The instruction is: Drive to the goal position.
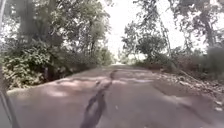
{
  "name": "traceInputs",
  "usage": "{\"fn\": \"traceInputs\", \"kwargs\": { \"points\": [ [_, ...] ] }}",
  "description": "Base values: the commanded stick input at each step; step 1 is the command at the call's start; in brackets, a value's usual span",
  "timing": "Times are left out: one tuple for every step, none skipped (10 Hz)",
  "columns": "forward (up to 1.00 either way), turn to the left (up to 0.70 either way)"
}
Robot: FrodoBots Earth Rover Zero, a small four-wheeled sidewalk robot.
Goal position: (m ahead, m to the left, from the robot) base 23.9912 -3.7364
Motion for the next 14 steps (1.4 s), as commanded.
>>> {"fn": "traceInputs", "kwargs": {
  "points": [
    [0.7, 0.0],
    [0.7, 0.0],
    [0.7, 0.0],
    [0.7, 0.0],
    [0.7, 0.0],
    [0.7, -0.06],
    [0.7, -0.31],
    [0.7, -0.31],
    [0.7, -0.31],
    [0.7, -0.24],
    [0.7, 0.0],
    [0.7, 0.0],
    [0.7, 0.0],
    [0.7, 0.0]
  ]
}}
